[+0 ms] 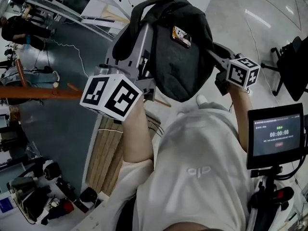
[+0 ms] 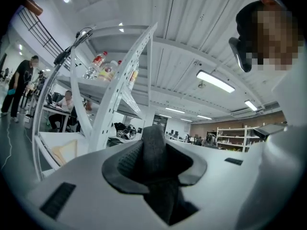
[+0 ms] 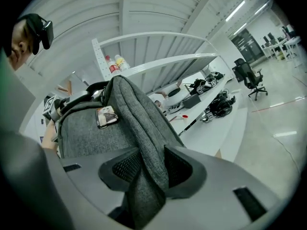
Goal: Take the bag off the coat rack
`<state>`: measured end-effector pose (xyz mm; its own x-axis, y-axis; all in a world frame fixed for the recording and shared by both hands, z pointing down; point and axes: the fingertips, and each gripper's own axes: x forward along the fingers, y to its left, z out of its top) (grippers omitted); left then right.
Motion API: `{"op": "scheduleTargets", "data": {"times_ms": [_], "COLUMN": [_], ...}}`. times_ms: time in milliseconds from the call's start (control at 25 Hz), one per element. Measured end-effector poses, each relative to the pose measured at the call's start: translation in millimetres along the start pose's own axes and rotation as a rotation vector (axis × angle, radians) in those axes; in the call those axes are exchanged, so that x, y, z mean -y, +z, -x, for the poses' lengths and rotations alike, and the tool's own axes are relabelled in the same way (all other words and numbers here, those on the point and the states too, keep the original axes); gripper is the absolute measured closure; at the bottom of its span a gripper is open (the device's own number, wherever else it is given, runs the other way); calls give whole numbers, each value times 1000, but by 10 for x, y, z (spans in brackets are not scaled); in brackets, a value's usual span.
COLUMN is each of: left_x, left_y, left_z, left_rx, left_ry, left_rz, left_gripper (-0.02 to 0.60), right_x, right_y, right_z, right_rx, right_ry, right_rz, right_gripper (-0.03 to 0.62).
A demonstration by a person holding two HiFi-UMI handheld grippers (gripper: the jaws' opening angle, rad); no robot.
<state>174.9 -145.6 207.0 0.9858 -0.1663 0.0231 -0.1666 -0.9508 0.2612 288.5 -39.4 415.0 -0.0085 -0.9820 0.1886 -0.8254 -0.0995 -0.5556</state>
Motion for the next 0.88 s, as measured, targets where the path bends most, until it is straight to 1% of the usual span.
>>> {"op": "scheduleTargets", "data": {"times_ms": [160, 480, 680, 880], "left_x": [140, 465, 597, 639], "left_y": [-158, -413, -542, -559], "left_z": [-175, -428, -517, -565], "left_rx": [-27, -85, -115, -121], "left_ry": [-52, -139, -172, -194], "left_rz": [7, -10, -12, 6], "left_gripper": [453, 453, 453, 453], "right_x": [187, 458, 562, 592], "right_y": [-75, -266, -383, -385], "right_z": [184, 467, 577, 628], "right_rx": [20, 67, 89, 97], "right_ry": [-45, -84, -107, -122], "right_rz": [-24, -86, -117, -123], "right_gripper": [441, 440, 440, 441]}}
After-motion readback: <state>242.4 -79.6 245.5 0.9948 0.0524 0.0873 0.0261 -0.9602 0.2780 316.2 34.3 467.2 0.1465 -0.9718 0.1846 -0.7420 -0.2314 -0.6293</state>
